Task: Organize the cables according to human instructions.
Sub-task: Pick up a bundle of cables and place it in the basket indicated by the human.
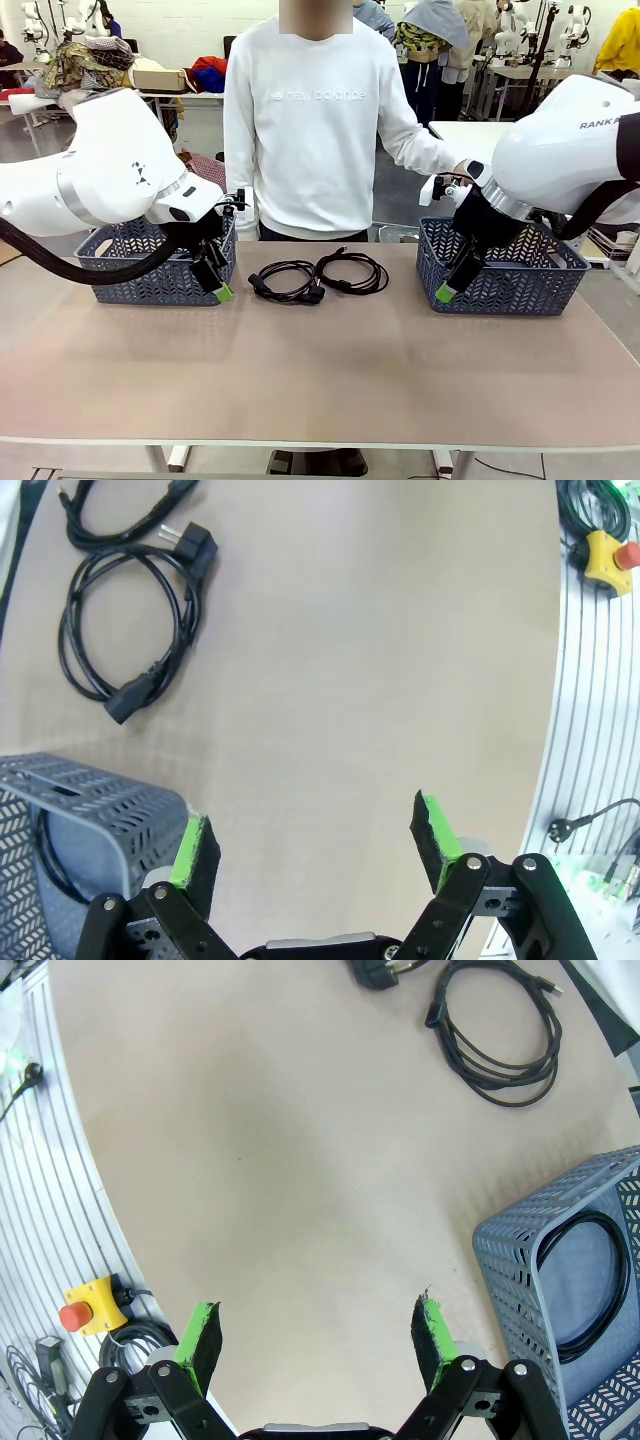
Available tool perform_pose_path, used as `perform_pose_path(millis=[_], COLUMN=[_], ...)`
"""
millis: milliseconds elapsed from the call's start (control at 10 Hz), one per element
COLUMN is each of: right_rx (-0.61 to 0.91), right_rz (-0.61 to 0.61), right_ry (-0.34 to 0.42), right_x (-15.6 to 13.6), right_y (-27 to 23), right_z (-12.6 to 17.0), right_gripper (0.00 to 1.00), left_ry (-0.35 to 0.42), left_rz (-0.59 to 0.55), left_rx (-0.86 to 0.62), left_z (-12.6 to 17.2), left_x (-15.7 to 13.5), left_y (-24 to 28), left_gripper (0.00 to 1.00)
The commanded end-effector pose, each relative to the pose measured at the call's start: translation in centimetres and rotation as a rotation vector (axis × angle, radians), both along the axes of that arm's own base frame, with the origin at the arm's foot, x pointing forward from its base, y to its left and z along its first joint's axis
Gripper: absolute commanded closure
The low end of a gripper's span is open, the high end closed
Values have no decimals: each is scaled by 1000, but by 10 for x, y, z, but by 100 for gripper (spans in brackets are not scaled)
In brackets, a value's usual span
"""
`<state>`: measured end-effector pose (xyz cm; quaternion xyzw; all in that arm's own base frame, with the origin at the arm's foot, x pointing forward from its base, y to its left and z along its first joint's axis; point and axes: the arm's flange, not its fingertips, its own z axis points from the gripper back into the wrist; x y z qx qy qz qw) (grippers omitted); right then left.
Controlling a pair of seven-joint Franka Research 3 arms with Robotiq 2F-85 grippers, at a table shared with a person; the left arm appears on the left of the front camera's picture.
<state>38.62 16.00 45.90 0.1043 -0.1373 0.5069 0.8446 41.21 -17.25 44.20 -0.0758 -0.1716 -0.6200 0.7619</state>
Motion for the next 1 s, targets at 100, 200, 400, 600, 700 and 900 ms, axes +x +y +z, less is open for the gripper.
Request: perform_pose_path(millis=[100,200,400,600,700,900], right_rx=[0,0,0,0,0,0], right_rz=[-3,-3,-3,-3,-3,-3], right_ry=[-5,-5,-5,-5,-5,-5], right_x=[2,2,2,2,2,2], right_y=[1,1,1,1,1,1], right_z=[2,2,2,2,2,2], right_gripper=[0,0,0,0,0,0], left_ry=[2,2,2,2,2,2], left_rz=[-2,-2,-2,-2,-2,-2], left_rx=[3,3,3,3,3,3], left_z=[1,1,1,1,1,1], left_x=[1,1,1,1,1,1], left_y=[2,2,2,2,2,2], left_gripper=[0,0,0,0,0,0])
